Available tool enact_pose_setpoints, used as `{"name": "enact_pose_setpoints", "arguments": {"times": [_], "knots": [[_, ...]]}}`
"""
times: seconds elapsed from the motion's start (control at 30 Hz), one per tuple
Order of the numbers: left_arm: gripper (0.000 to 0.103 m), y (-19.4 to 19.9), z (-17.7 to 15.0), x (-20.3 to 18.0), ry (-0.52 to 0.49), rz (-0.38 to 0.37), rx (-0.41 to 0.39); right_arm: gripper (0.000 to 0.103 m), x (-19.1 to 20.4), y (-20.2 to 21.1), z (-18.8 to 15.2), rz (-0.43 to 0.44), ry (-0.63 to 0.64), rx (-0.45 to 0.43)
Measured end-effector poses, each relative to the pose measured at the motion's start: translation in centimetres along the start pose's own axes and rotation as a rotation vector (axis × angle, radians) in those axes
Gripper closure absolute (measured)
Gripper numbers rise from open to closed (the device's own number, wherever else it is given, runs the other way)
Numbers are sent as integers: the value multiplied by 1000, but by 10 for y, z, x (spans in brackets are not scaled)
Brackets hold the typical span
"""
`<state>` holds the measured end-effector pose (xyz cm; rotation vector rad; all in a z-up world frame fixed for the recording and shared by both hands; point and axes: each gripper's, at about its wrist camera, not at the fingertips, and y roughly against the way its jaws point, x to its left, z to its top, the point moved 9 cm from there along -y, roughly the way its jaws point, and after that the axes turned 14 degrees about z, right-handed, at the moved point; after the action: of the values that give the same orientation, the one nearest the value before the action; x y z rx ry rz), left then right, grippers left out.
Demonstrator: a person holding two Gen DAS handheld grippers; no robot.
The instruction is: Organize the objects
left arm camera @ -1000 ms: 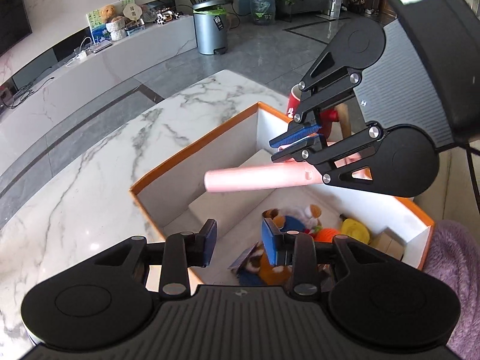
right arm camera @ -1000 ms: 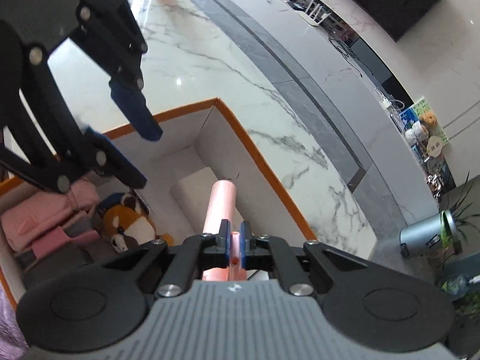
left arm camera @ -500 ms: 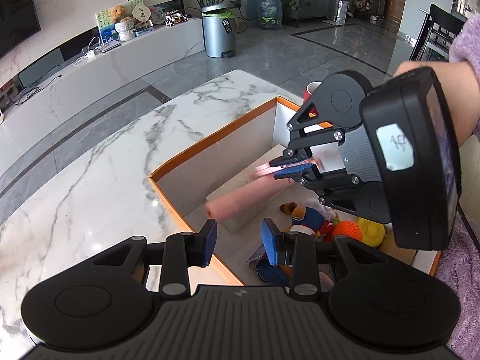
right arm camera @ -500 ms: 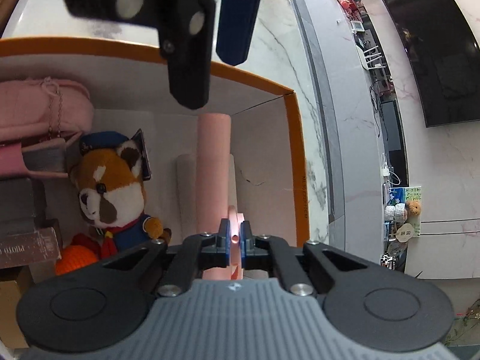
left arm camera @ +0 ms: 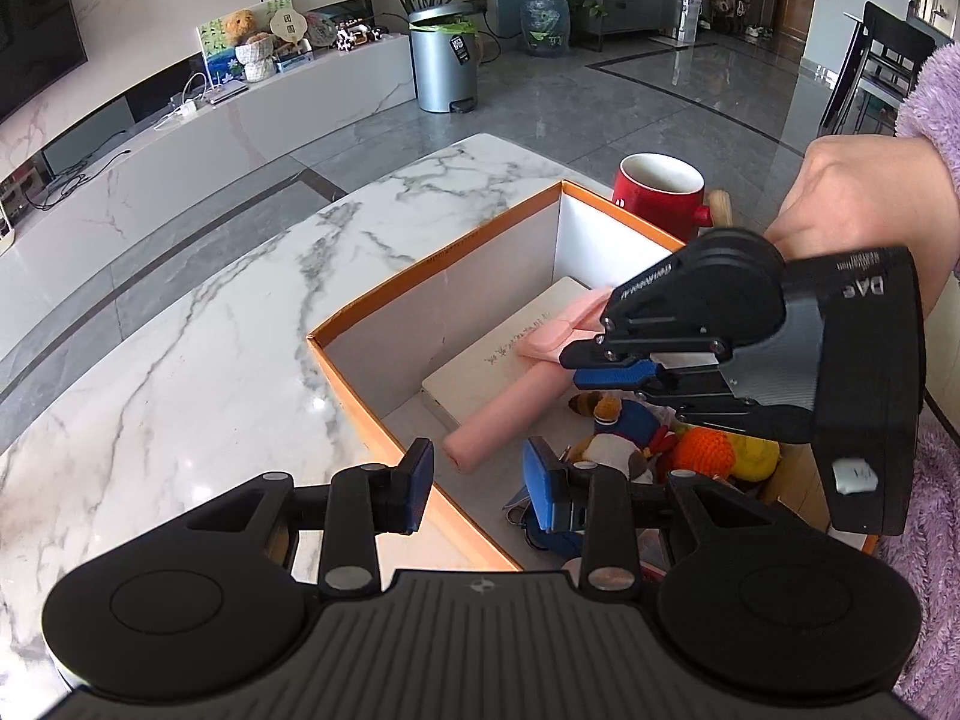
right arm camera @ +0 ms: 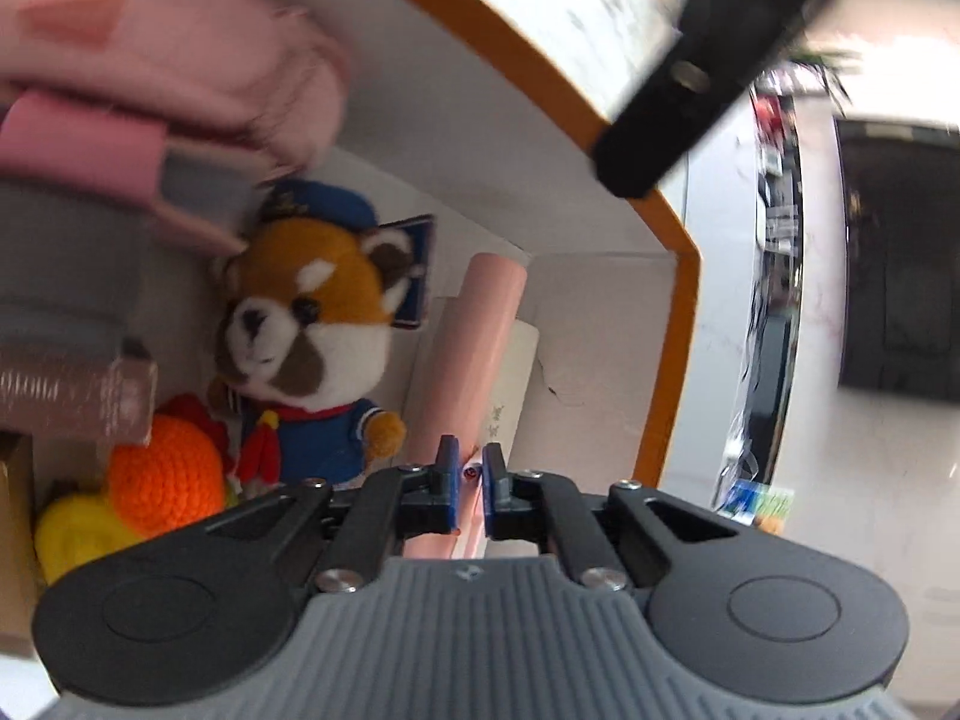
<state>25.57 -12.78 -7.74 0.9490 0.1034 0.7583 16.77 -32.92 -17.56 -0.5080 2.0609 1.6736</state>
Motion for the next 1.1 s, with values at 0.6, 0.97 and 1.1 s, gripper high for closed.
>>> {"name": "enact_pose_setpoints", "arguments": {"times": [0.6, 0.97, 1.1], "knots": [[64, 13, -2, -6, -36, 16, 2, 93, -13, 16, -15, 194, -338, -34], [64, 40, 5, -20, -48, 37, -39, 85, -25, 60, -35, 208, -548, -75], [63, 53, 6, -27, -48, 55, -62, 86, -27, 77, -35, 209, -665, -133]]}}
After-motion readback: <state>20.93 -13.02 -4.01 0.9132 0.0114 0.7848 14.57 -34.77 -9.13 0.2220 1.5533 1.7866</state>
